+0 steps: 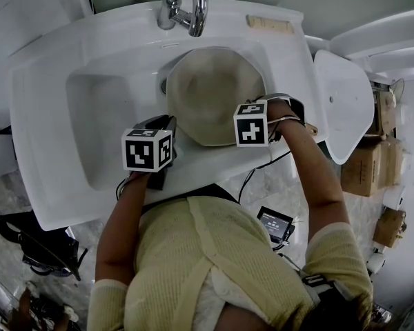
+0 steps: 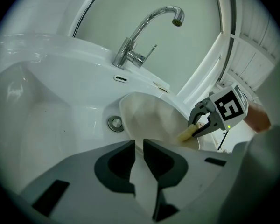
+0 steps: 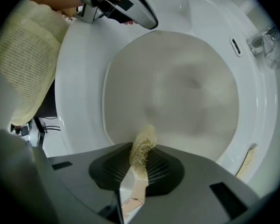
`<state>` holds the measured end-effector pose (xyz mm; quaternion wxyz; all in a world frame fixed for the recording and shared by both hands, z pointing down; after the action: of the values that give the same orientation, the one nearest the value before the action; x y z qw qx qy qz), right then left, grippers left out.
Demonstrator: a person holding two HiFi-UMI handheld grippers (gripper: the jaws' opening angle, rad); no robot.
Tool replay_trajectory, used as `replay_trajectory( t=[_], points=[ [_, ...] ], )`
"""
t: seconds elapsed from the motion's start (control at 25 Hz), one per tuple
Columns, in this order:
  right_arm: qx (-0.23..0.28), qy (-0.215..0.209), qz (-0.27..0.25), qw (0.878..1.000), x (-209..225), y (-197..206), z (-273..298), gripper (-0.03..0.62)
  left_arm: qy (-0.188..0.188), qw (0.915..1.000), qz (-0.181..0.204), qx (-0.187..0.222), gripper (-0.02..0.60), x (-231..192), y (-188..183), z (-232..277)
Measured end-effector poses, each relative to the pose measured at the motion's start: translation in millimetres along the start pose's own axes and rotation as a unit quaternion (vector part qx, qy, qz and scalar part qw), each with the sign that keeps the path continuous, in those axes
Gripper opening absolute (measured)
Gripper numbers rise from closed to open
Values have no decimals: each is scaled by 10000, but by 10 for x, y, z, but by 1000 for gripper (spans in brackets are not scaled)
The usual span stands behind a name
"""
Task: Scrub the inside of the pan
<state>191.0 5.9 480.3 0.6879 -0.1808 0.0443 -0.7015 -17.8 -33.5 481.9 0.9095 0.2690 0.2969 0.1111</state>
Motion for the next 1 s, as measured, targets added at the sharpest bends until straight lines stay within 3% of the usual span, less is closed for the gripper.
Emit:
replay_trajectory(
  t=[0.76, 0.88, 1.0],
  points=[
    [938, -572, -96, 9939, -287, -382, -154, 83, 5, 10000, 41, 16, 92, 29, 16, -19],
    [1133, -315, -71, 9930, -208, -421, -188, 83, -25, 10000, 8, 52, 92, 18, 5, -22],
    [1385, 261, 119, 9899, -2, -445, -259, 83, -63, 9999, -18, 98, 92, 1, -15, -28]
  ],
)
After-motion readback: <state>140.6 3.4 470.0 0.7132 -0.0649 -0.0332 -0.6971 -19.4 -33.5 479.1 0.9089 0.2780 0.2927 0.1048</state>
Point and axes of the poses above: the fingertips, and each gripper's own axes: z forward along the fingers, x to its right, y out of its underside, the point moved 2 cm from there along -z, backward along the fingers, and after that the axes turned 3 degrees about -y, right-handed, at the moved point
